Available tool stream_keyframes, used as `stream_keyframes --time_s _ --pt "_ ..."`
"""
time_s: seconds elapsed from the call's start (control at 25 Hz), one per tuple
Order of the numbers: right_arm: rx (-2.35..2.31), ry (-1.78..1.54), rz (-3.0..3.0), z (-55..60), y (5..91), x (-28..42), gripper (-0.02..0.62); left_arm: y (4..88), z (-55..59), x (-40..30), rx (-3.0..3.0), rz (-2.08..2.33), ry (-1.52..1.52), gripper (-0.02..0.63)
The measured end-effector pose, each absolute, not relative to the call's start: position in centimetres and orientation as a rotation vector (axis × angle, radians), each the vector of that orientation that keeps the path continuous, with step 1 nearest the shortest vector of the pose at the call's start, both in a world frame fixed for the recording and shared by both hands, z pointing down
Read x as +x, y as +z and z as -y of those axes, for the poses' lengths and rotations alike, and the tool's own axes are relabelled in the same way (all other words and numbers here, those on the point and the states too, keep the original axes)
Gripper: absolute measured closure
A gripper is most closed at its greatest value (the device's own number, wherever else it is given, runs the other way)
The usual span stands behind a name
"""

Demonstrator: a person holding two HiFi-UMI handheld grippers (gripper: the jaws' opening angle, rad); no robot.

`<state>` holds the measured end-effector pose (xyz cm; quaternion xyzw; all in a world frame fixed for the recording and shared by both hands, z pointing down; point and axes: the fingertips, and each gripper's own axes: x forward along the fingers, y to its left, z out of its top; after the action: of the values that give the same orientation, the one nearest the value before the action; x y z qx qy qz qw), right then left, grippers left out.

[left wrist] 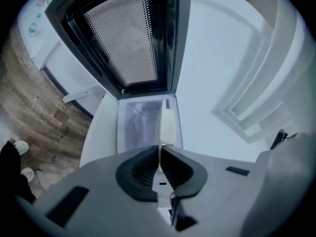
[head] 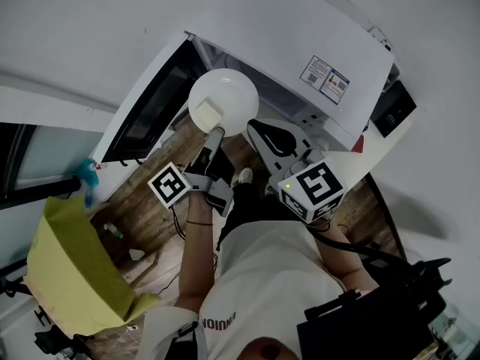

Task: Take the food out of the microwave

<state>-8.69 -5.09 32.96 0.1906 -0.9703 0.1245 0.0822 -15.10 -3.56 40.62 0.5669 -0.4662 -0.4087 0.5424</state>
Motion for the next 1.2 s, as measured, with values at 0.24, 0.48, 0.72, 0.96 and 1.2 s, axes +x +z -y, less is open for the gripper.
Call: stream_keyframes --time_s 0.24,0.48,0.72,0.96,1.2 --pt "0.583 0.360 2.903 5.3 32.5 -8.4 0.574 39.8 2.8 -14.9 1.334 1.089 -0.989 0.583" --pt "0.599 0.365 2.902 5.4 32.5 -8.2 0.574 38.7 2.0 -15.0 1.331 1.091 -0.991 0.583" --pt "0.616 0.365 2.908 5.7 32.4 -7.9 0.574 38.2 1.2 -15.0 1.346 1.107 -0.972 0.583" --pt "0.636 0.352 2.915 5.9 31.9 -7.7 0.574 37.4 0.7 -14.9 1.366 1.097 -0.971 0.583" --pt "0.661 0.335 2.915 6.1 31.6 -7.4 0.574 36.8 0.4 -14.8 1.384 1.098 -0.968 0.583"
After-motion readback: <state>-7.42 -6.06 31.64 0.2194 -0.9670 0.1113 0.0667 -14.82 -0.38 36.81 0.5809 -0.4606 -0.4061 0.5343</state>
